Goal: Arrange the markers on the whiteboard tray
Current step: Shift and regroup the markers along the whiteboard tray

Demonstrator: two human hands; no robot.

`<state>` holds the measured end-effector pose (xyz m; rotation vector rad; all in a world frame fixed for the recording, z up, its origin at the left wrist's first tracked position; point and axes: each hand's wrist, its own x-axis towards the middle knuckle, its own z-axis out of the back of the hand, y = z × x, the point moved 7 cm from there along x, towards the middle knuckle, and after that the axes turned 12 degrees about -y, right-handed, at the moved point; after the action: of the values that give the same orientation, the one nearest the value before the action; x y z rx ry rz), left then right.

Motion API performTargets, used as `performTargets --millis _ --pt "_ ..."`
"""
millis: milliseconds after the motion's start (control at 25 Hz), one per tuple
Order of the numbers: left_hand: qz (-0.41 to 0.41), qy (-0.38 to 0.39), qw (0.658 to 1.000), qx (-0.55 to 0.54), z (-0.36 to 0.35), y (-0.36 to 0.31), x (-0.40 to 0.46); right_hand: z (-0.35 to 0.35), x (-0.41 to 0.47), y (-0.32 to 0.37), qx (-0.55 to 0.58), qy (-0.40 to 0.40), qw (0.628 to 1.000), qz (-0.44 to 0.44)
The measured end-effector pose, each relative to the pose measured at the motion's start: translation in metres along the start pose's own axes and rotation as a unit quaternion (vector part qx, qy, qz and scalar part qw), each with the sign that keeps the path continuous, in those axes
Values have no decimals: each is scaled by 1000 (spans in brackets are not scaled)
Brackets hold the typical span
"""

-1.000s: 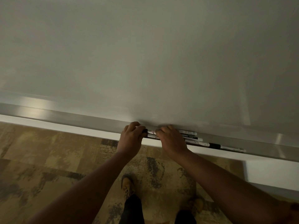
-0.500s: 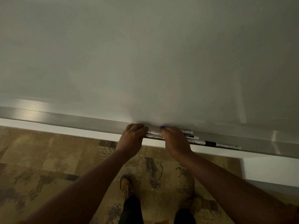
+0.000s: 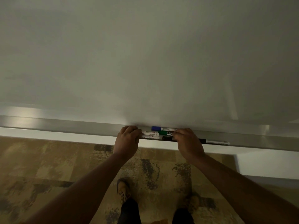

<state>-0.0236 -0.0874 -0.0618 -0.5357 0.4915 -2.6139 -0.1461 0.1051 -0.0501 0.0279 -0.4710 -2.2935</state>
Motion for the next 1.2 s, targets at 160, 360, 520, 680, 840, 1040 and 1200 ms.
performTargets --millis 160,360,520,680,840,1040,1200 --pt "3 7 1000 22 -6 -6 -3 5 -4 -11 0 -2 1000 1" --pt "19 15 999 31 -11 -1 -4 9 -6 -30 -61 23 998 19" --pt "6 12 1000 28 -13 -8 -3 5 -8 -35 -43 26 999 7" --pt "4 21 999 37 -18 -15 -5 5 -10 -32 -27 11 1000 12" --pt "3 21 998 62 -19 -15 -7 9 -14 -36 -12 2 1000 15" --pt "-56 22 996 65 -24 -35 -7 28 -30 -64 -71 -26 996 -40" --pt "-90 53 992 71 -39 -70 -5 46 -46 -96 -121 -54 984 -118"
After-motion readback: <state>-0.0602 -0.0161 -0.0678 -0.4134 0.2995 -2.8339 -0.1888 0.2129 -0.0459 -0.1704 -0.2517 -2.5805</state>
